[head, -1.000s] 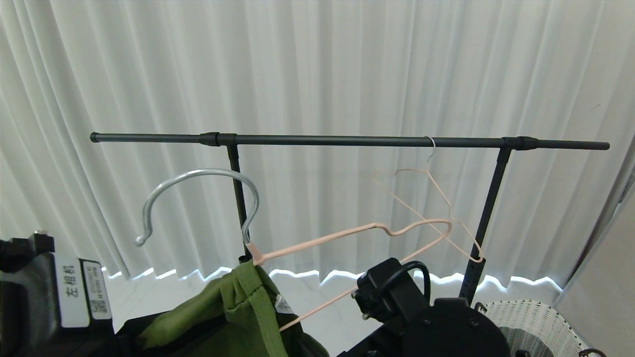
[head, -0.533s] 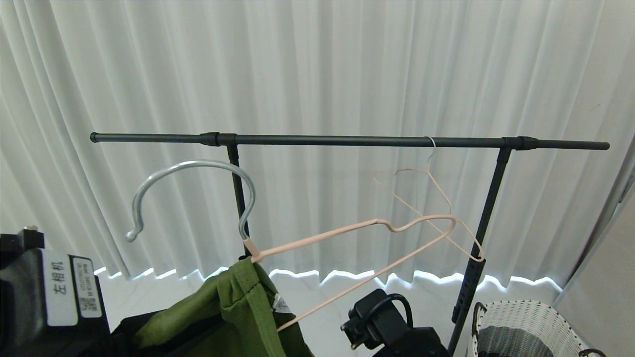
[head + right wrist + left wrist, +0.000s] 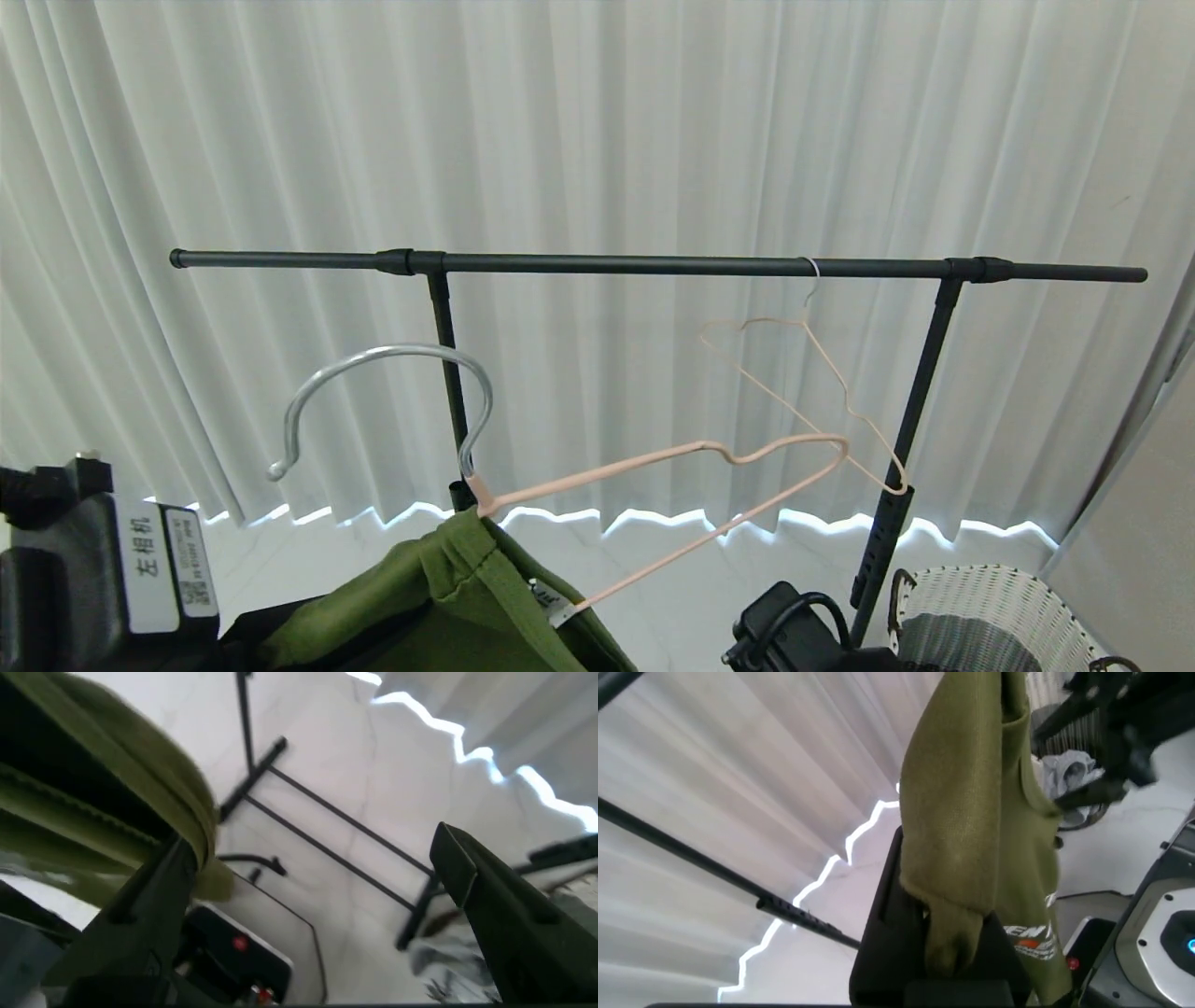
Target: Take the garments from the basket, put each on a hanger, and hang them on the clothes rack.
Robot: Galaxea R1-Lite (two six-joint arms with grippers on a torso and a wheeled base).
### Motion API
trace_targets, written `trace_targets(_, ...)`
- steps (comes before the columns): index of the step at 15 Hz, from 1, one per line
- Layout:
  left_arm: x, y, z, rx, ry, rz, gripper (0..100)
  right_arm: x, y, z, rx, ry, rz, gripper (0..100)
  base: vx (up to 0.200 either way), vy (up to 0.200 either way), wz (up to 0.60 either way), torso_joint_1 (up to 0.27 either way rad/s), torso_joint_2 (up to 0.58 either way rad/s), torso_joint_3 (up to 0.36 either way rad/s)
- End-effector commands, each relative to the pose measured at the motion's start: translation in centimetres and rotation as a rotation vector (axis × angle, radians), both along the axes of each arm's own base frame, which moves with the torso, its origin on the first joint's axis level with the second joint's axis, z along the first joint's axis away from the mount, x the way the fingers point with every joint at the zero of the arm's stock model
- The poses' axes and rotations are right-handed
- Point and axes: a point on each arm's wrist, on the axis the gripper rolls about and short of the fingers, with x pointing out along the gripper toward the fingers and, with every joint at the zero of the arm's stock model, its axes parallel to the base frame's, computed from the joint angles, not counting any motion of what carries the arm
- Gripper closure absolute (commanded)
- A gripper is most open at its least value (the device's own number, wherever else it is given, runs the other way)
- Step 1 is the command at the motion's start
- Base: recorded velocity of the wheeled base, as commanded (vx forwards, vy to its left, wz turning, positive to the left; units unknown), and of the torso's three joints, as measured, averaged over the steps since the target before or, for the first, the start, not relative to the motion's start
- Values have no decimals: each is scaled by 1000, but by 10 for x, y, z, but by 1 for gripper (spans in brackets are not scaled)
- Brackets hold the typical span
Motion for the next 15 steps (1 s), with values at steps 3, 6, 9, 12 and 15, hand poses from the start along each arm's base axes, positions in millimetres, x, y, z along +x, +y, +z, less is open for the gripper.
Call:
trace_targets(3, 1, 1, -6, 19, 13, 7, 100, 0, -43, 5, -29, -13, -50, 0, 0, 0, 0, 0, 0, 0)
trace_targets(6, -1, 2, -13, 37, 25, 2, 100, 8, -78, 7, -60, -30, -136, 0, 0, 0, 0, 0, 0, 0)
trace_targets(9, -3, 4, -21, 53, 49, -34, 100, 21, -97, 13, -57, -57, -232, 0, 0, 0, 0, 0, 0, 0)
trace_targets(12, -5, 6, -40, 104, 105, -70, 100, 27, -105, 22, -17, -83, -287, 0, 0, 0, 0, 0, 0, 0)
trace_targets(15, -6, 7, -61, 184, 162, -67, 100, 24, -109, 31, 20, -111, -286, 0, 0, 0, 0, 0, 0, 0)
